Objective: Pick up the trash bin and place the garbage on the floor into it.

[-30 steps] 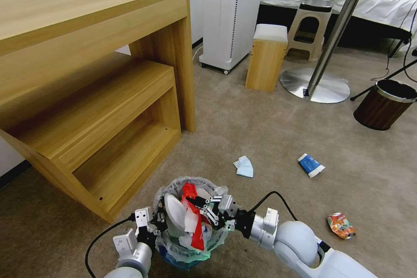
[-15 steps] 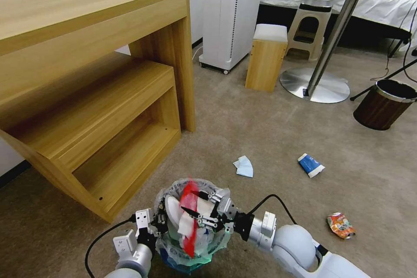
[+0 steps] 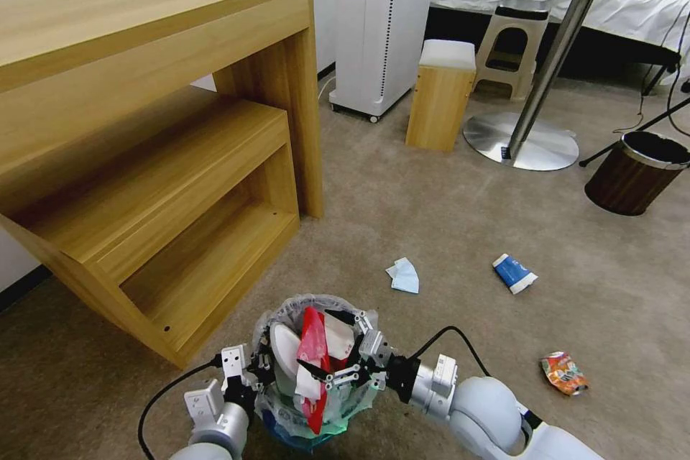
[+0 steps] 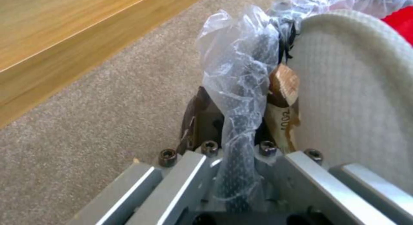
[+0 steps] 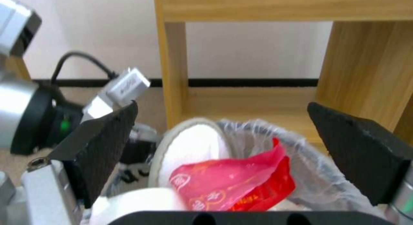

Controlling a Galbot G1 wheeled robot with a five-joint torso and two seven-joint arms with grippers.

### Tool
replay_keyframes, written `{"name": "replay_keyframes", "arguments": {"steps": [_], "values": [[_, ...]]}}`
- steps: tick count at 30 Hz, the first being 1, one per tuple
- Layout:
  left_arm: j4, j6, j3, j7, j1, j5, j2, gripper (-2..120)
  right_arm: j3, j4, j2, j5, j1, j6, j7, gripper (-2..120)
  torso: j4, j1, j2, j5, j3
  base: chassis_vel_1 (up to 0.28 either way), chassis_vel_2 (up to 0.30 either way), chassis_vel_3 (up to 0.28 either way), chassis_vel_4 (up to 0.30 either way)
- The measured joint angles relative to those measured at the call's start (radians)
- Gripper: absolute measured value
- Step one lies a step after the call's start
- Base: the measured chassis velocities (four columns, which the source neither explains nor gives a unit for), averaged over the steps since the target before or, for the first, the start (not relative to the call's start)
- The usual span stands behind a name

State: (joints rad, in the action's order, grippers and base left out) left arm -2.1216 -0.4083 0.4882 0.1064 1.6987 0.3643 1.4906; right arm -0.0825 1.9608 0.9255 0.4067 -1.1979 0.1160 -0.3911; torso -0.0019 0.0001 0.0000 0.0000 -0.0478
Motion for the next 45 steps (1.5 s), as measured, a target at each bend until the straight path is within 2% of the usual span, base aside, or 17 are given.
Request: {"name": "replay_keyframes", "arguments": {"steps": [8, 12, 17, 19, 23, 27, 28, 31, 33, 35, 36, 38, 45], "values": [[0.013, 0.006, 0.002, 0.000, -0.006, 0.004, -0.003, 1, 0.021, 0.016, 0.016, 0.024, -0.011, 0.010, 0.046, 100, 0.0000, 0.000, 0.000, 0.0002, 0.000, 0.000, 0.000, 0.000, 0.000], [0.017, 0.008, 0.007, 0.000, -0.008, 0.011, -0.006, 1, 0.042, 0.027, 0.032, 0.046, -0.011, 0.012, 0.109, 100, 0.0000, 0.000, 0.000, 0.0000, 0.000, 0.000, 0.000, 0.000, 0.000], [0.017, 0.006, 0.014, 0.001, -0.015, 0.029, -0.012, 1, 0.069, 0.038, 0.056, 0.071, -0.017, 0.009, 0.228, 100, -0.0001, 0.000, 0.000, -0.0003, 0.000, 0.000, 0.000, 0.000, 0.000], [0.016, 0.005, 0.018, 0.004, -0.019, 0.037, -0.014, 1, 0.082, 0.041, 0.070, 0.078, -0.016, -0.002, 0.318, 100, -0.0001, 0.000, 0.000, -0.0004, 0.000, 0.000, 0.000, 0.000, 0.000], [0.016, 0.005, 0.020, 0.004, -0.021, 0.041, -0.016, 1, 0.089, 0.043, 0.080, 0.082, -0.015, -0.015, 0.396, 100, -0.0001, 0.000, 0.000, -0.0003, 0.000, 0.000, 0.000, 0.000, 0.000], [0.015, 0.005, 0.027, 0.006, -0.026, 0.051, -0.019, 1, 0.107, 0.045, 0.109, 0.080, -0.018, -0.082, 0.577, 100, -0.0001, 0.000, 0.000, -0.0001, 0.000, 0.000, 0.000, 0.000, 0.000], [0.015, 0.005, 0.027, 0.006, -0.026, 0.051, -0.019, 1, 0.107, 0.045, 0.109, 0.080, -0.018, -0.082, 0.577, 100, -0.0001, 0.000, 0.000, -0.0001, 0.000, 0.000, 0.000, 0.000, 0.000], [0.012, 0.005, 0.033, 0.007, -0.026, 0.057, -0.022, 1, 0.128, 0.051, 0.130, 0.070, -0.029, -0.174, 0.724, 100, -0.0001, 0.000, 0.000, 0.0000, 0.000, 0.000, 0.000, 0.000, 0.000], [0.011, 0.005, 0.034, 0.007, -0.026, 0.059, -0.022, 1, 0.133, 0.053, 0.134, 0.069, -0.032, -0.192, 0.755, 100, -0.0001, 0.000, 0.000, 0.0000, 0.000, 0.000, 0.000, 0.000, 0.000], [0.005, 0.005, 0.037, 0.008, -0.026, 0.064, -0.022, 1, 0.153, 0.055, 0.145, 0.064, -0.041, -0.248, 0.849, 100, -0.0001, 0.000, 0.000, 0.0000, 0.000, 0.000, 0.000, 0.000, 0.000], [0.005, 0.005, 0.037, 0.008, -0.026, 0.064, -0.022, 1, 0.153, 0.055, 0.145, 0.064, -0.041, -0.248, 0.849, 100, -0.0001, 0.000, 0.000, 0.0000, 0.000, 0.000, 0.000, 0.000, 0.000], [-0.002, 0.005, 0.042, 0.008, -0.028, 0.070, -0.023, 1, 0.180, 0.053, 0.154, 0.059, -0.048, -0.287, 0.919, 100, -0.0001, 0.000, 0.000, -0.0001, 0.000, 0.000, 0.000, 0.000, 0.000], [-0.017, 0.004, 0.063, 0.008, -0.031, 0.084, -0.024, 1, 0.218, 0.042, 0.165, 0.053, -0.051, -0.326, 0.995, 100, -0.0001, 0.000, 0.000, 0.0000, 0.000, 0.000, 0.000, 0.000, 0.000]]}}
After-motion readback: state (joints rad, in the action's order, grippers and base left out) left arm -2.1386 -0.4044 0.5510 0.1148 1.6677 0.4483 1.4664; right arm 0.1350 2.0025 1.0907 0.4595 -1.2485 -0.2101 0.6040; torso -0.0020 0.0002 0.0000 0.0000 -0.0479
